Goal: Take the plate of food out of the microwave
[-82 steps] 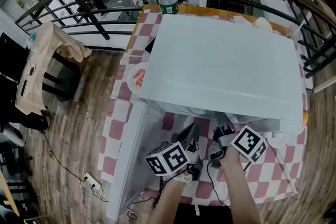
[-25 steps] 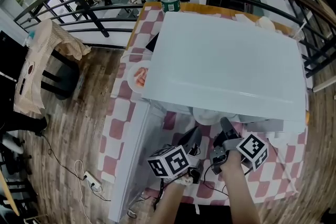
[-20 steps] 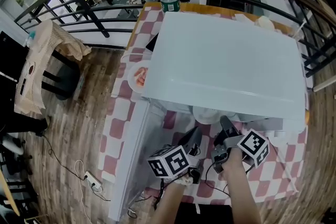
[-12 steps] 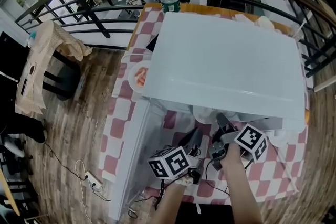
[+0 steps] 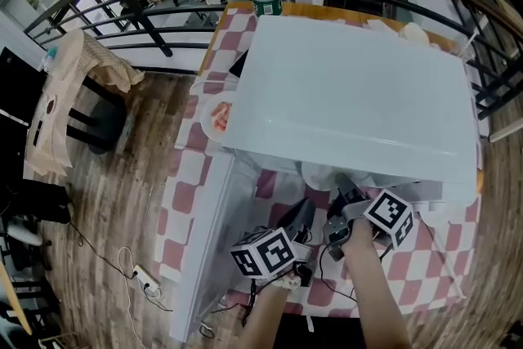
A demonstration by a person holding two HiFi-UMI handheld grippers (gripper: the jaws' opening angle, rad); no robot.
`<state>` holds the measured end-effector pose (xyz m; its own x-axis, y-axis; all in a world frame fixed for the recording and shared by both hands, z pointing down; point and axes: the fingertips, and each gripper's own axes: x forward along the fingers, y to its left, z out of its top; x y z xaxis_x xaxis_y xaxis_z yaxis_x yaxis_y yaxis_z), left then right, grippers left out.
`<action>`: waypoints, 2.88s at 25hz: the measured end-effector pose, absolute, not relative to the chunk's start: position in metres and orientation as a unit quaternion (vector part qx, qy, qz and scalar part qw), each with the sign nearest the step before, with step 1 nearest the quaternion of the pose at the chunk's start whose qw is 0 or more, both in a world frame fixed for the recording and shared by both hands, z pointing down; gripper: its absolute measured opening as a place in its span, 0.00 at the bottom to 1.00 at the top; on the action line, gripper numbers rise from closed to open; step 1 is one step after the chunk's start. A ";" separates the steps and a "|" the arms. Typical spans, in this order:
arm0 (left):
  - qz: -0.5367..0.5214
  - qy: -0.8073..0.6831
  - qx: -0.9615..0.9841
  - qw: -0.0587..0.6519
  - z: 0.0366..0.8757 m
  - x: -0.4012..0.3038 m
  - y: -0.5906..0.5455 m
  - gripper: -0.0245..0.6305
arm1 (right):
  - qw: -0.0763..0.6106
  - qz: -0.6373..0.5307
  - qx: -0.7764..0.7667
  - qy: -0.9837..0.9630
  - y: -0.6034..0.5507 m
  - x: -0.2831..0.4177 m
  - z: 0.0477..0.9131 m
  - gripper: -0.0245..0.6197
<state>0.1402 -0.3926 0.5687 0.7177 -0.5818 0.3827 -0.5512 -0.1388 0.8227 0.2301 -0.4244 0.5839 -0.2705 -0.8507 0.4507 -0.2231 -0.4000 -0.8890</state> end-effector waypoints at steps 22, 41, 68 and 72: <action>-0.027 -0.372 0.768 0.521 0.552 0.143 -0.381 0.07 | 0.288 -0.612 -0.537 0.504 -0.397 0.240 0.569 0.07; -0.058 -0.388 0.768 0.506 0.531 0.137 -0.326 0.07 | 0.290 -0.620 -0.524 0.507 -0.333 0.244 0.543 0.09; -0.090 -0.386 0.776 0.491 0.489 0.108 -0.251 0.04 | 0.322 -0.597 -0.513 0.527 -0.244 0.222 0.508 0.10; -0.084 -0.379 0.782 0.487 0.486 0.104 -0.243 0.04 | 0.326 -0.600 -0.518 0.515 -0.230 0.217 0.506 0.10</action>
